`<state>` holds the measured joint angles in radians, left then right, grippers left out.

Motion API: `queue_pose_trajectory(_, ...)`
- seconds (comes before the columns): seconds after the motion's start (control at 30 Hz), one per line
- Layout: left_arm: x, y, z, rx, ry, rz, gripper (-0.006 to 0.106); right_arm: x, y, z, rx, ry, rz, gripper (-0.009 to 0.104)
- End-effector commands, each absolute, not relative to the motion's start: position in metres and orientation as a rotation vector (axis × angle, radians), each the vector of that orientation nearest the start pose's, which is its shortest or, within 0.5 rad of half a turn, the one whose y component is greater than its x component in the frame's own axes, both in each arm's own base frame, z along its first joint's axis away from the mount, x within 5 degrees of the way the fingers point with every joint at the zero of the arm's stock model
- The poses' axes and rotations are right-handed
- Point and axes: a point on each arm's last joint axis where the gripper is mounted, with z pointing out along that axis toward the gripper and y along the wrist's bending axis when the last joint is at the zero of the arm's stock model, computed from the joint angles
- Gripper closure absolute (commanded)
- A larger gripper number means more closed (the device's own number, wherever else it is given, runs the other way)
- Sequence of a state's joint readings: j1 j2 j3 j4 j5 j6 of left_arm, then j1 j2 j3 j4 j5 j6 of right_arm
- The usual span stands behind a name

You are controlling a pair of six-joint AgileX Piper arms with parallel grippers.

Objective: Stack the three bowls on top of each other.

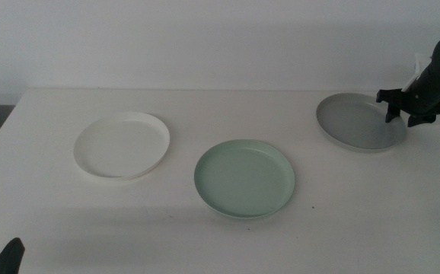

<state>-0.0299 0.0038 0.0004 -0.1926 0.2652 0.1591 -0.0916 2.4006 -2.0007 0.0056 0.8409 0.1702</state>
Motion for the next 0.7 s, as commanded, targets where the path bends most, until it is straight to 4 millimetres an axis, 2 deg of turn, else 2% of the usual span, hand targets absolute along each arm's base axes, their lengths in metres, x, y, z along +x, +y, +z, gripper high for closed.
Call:
queue_pose_trajectory(0.0, 0.055, -0.006, 0.191, 0.037, 1.732, -0.083, 0.007, 0.515, -0.051, 0.144, 0.354, 2.706, 0.025, 0.055)
queue_pose_trajectory(0.1, 0.055, -0.006, 0.191, 0.037, 1.732, -0.083, 0.007, 0.515, -0.051, 0.143, 0.354, 2.708, 0.025, 0.059)
queue_pose_trajectory(0.27, 0.055, -0.006, 0.191, 0.038, 1.732, -0.082, 0.007, 0.515, -0.051, 0.142, 0.354, 2.711, 0.025, 0.094)
queue_pose_trajectory(0.3, 0.055, -0.006, 0.191, 0.038, 1.732, -0.082, 0.007, 0.514, -0.051, 0.142, 0.351, 2.716, 0.024, 0.097)
queue_pose_trajectory(0.37, 0.055, -0.006, 0.191, 0.038, 1.732, -0.082, 0.007, 0.513, -0.051, 0.146, 0.319, 2.727, 0.02, 0.097)
queue_pose_trajectory(0.43, 0.055, -0.006, 0.191, 0.038, 1.732, -0.082, 0.007, 0.509, -0.05, 0.162, 0.288, 2.726, 0.022, 0.097)
queue_pose_trajectory(0.53, 0.055, -0.006, 0.191, 0.038, 1.732, -0.082, 0.007, 0.498, -0.04, 0.202, 0.239, 2.682, 0.067, 0.097)
queue_pose_trajectory(0.6, 0.055, -0.006, 0.191, 0.038, 1.732, -0.082, 0.007, 0.485, -0.025, 0.224, 0.218, 2.629, 0.121, 0.097)
queue_pose_trajectory(0.67, 0.055, -0.006, 0.191, 0.038, 1.732, -0.082, 0.007, 0.465, -0.003, 0.238, 0.186, 2.581, 0.169, 0.097)
